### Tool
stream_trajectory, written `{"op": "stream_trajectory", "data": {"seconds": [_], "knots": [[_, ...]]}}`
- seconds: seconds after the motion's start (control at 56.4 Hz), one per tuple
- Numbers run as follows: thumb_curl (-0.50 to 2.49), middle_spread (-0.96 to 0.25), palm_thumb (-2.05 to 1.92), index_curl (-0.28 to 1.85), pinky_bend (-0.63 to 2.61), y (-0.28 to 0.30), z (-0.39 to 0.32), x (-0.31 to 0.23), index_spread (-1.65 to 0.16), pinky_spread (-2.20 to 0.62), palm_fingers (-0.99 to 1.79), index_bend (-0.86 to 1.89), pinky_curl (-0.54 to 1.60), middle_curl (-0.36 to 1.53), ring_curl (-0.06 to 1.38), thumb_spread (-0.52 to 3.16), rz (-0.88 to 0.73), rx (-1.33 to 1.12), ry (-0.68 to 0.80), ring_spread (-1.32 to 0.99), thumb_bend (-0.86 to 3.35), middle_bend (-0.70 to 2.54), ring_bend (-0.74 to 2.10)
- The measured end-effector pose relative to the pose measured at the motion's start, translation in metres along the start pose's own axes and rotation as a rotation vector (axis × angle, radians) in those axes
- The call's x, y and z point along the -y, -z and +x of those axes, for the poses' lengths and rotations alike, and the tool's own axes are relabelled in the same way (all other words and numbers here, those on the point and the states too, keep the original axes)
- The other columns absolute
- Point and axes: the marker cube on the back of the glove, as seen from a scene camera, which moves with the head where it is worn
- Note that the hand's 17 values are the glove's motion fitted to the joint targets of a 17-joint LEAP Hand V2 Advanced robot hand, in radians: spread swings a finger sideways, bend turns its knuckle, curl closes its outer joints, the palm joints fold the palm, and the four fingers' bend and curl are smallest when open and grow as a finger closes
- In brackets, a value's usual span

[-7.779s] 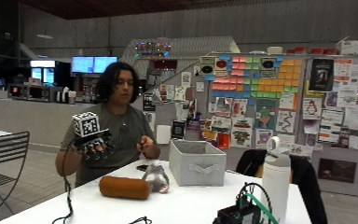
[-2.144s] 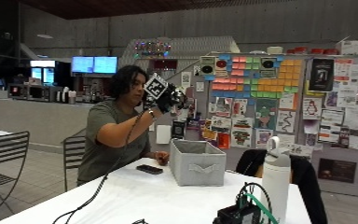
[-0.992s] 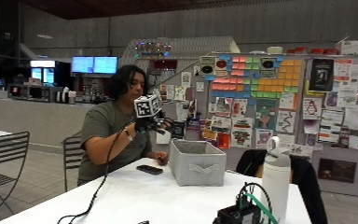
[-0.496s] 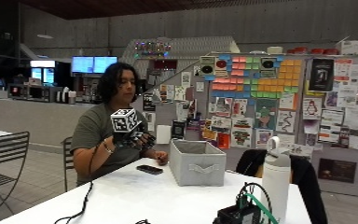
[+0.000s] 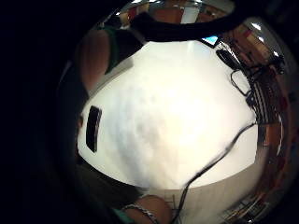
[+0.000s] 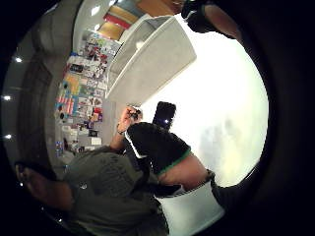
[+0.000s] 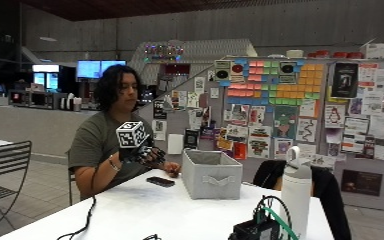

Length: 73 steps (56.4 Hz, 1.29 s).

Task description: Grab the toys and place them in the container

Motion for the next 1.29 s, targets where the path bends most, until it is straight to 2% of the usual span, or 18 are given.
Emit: {"op": "stream_trajectory", "data": {"seconds": [0.195, 1.294], "knots": [[0.22, -0.12, -0.08, 0.45, 0.62, -0.009, 0.010, 0.002, -0.41, 0.03, 0.19, 0.19, 0.31, 0.40, 0.23, 1.12, -0.023, 0.057, 0.037, -0.15, -0.06, 0.33, 0.41], [0.21, -0.13, -0.07, 0.46, 0.52, -0.015, 0.021, 0.007, -0.41, 0.03, 0.28, 0.19, 0.32, 0.39, 0.22, 1.18, -0.011, 0.076, 0.045, -0.17, -0.05, 0.28, 0.36]]}}
